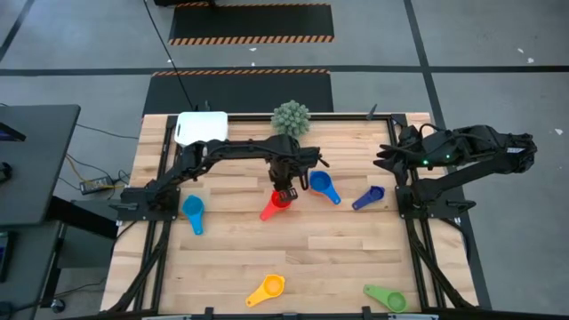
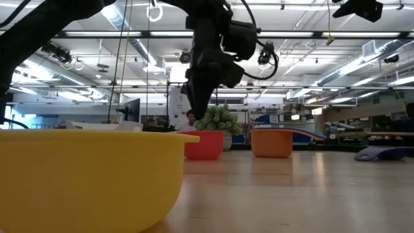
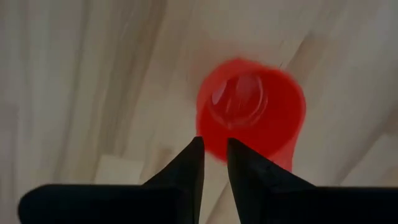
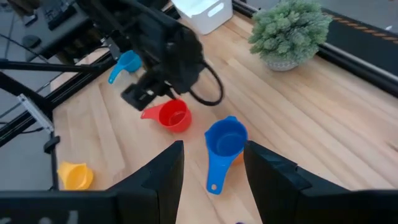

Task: Nest measuring cups in basket
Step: Stack the red measuring cup on top of the blue measuring cup

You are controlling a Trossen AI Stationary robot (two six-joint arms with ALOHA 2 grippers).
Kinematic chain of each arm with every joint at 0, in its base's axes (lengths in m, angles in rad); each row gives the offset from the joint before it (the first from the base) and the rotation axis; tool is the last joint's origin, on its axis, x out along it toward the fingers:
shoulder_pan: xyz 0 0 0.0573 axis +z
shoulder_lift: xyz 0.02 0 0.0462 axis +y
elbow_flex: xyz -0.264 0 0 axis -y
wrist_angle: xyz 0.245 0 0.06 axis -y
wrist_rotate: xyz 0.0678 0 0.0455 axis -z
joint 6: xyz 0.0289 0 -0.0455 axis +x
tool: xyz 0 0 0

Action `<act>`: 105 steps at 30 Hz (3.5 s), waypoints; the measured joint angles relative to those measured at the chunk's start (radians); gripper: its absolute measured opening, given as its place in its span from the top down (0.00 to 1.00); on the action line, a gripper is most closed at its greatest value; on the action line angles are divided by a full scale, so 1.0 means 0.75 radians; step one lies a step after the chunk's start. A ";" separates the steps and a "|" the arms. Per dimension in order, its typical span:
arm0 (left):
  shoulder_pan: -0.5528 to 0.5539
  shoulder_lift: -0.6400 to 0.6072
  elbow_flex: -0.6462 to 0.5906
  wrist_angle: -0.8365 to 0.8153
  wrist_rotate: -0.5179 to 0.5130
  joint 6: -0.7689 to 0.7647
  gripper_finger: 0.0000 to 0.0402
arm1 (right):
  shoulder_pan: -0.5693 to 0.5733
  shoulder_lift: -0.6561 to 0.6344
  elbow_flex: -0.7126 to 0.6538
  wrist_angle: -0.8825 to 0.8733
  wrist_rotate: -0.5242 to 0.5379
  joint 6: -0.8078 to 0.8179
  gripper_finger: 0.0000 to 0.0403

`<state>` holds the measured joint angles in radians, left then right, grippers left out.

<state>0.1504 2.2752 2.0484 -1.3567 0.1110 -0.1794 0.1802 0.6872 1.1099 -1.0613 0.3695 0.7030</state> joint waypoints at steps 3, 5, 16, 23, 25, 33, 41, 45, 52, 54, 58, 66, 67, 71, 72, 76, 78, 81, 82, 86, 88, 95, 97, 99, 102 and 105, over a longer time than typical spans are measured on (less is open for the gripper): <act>0.001 -0.001 -0.042 0.055 -0.003 0.008 0.82 | 0.000 0.000 0.000 0.025 -0.005 0.000 0.57; 0.001 -0.001 -0.070 0.080 -0.004 0.010 0.82 | 0.000 0.000 0.000 0.048 -0.006 0.000 0.57; 0.000 -0.001 -0.231 0.235 -0.006 0.012 0.82 | 0.000 0.000 0.000 0.074 -0.010 0.000 0.57; -0.003 -0.001 -0.299 0.293 -0.022 0.080 0.86 | 0.000 0.000 0.000 0.078 -0.010 0.000 0.57; -0.003 -0.001 -0.298 0.295 -0.039 0.080 0.92 | 0.000 0.000 0.000 0.078 -0.010 0.000 0.57; 0.021 0.000 -0.251 0.165 0.037 -0.131 0.97 | -0.001 0.000 0.000 0.078 -0.010 -0.028 0.57; 0.038 -0.035 -0.098 0.099 0.037 -0.342 0.98 | 0.000 0.006 0.000 0.041 -0.069 -0.168 0.57; 0.019 -0.037 0.060 0.055 0.010 -0.423 0.98 | 0.001 0.032 0.000 -0.049 -0.135 -0.327 0.57; -0.025 -0.037 0.269 0.102 -0.079 -0.761 0.98 | 0.001 0.079 0.000 -0.203 -0.256 -0.493 0.57; -0.033 -0.036 0.280 0.141 -0.103 -0.876 0.98 | 0.001 0.092 0.000 -0.240 -0.266 -0.533 0.57; -0.041 -0.032 0.282 0.212 -0.134 -1.157 0.98 | 0.001 0.126 0.000 -0.286 -0.260 -0.626 0.57; -0.050 -0.022 0.228 0.538 -0.184 -1.536 0.98 | 0.001 0.202 0.000 -0.293 -0.241 -0.789 0.57; -0.050 -0.022 0.226 0.532 -0.199 -1.578 0.98 | 0.001 0.212 0.000 -0.294 -0.241 -0.810 0.57; -0.049 -0.022 0.226 0.510 -0.235 -1.708 0.98 | 0.001 0.243 0.000 -0.294 -0.241 -0.902 0.57; -0.050 -0.022 0.226 0.504 -0.245 -1.739 0.98 | 0.001 0.249 0.000 -0.294 -0.241 -0.927 0.57; -0.063 -0.022 0.226 0.499 -0.264 -1.822 0.98 | 0.001 0.265 0.000 -0.294 -0.232 -1.011 0.57; -0.072 -0.022 0.226 0.484 -0.279 -1.857 0.98 | 0.001 0.265 0.000 -0.294 -0.208 -1.044 0.57; -0.090 -0.022 0.226 0.452 -0.309 -1.912 0.98 | 0.001 0.264 0.000 -0.294 -0.171 -1.086 0.57; -0.097 -0.013 0.227 0.436 -0.326 -1.932 0.98 | 0.001 0.263 0.000 -0.294 -0.166 -1.097 0.57; -0.111 0.034 0.225 0.467 -0.327 -1.977 0.98 | 0.001 0.262 0.000 -0.294 -0.166 -1.117 0.57; -0.114 0.059 0.226 0.509 -0.319 -1.981 0.98 | 0.001 0.262 0.000 -0.294 -0.166 -1.117 0.57; -0.107 0.129 0.226 0.543 -0.259 -1.991 0.98 | 0.001 0.262 0.000 -0.307 -0.168 -1.117 0.57; -0.107 0.132 0.226 0.530 -0.247 -2.003 0.97 | 0.000 0.261 0.000 -0.309 -0.168 -1.116 0.57; -0.107 0.132 0.226 0.536 -0.253 -2.004 0.93 | 0.000 0.262 0.000 -0.310 -0.170 -1.117 0.57; -0.105 0.132 0.226 0.534 -0.274 -1.963 0.86 | 0.000 0.262 0.000 -0.310 -0.170 -1.117 0.57; -0.102 0.132 0.226 0.539 -0.281 -1.948 0.82 | 0.000 0.262 0.000 -0.310 -0.171 -1.115 0.57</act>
<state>0.0738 2.3741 2.2177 -0.9524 -0.0999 -1.6405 0.1802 0.8837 1.1098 -1.2935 0.2413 -0.1330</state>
